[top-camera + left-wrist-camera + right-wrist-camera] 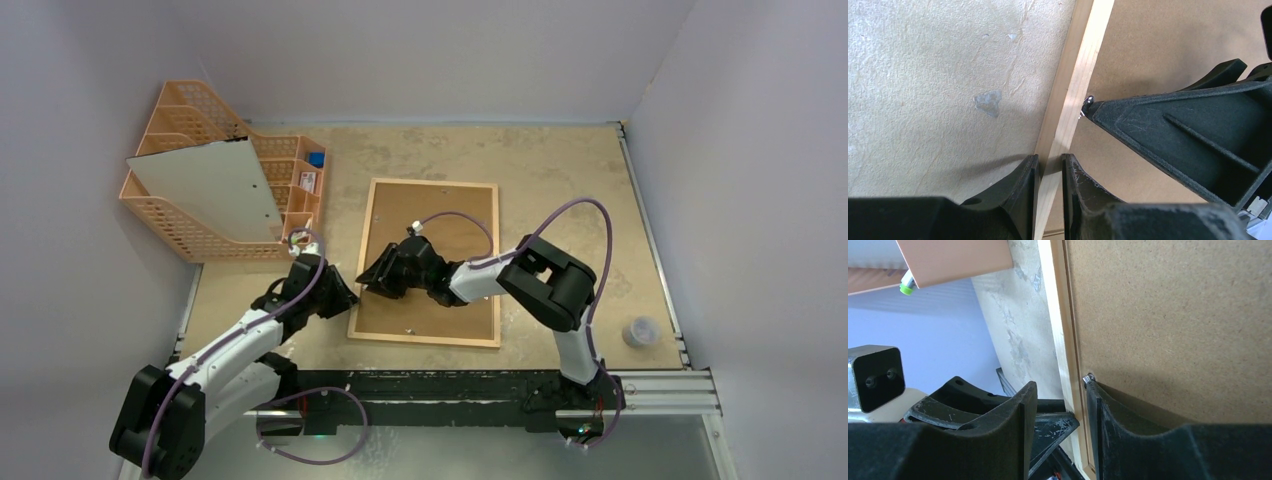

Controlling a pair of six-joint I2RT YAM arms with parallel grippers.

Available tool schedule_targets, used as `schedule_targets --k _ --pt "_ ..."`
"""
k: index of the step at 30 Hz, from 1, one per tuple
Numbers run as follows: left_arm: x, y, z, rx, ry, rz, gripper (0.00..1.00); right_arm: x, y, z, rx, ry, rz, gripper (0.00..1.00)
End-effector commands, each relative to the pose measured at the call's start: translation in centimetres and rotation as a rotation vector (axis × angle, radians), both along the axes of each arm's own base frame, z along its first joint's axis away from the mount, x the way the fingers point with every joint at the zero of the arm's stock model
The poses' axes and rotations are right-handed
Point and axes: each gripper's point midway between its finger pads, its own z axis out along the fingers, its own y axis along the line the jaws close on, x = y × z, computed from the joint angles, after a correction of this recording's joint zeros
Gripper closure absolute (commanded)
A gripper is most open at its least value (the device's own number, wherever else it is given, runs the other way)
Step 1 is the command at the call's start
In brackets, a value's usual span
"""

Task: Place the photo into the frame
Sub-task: Install the photo frame at the center of the board.

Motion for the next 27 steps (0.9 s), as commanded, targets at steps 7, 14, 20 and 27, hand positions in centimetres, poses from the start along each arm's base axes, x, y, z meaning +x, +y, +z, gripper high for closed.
schedule_targets --k 7,14,20,27 --pt "-1.9 -1.3 -1.1 -0.063 0.072 -0.061 0.85 0.2 1.1 -0.7 0.042 0.003 -0.003 0.58" --pt "-1.8 -1.2 -1.1 -0.059 0.066 -0.054 0.86 -0.3 -0.8 -1.4 -0.015 0.065 -0.065 0.60" --pt "-1.8 -0.8 -1.2 -0.042 0.067 -0.044 0.87 0.0 -1.1 -1.4 -0.058 0.067 -0.087 0.63" --pt "-1.7 -0.6 -1.1 -0.027 0.064 -0.034 0.89 0.1 -1.2 -0.7 -0.070 0.043 -0.085 0.74"
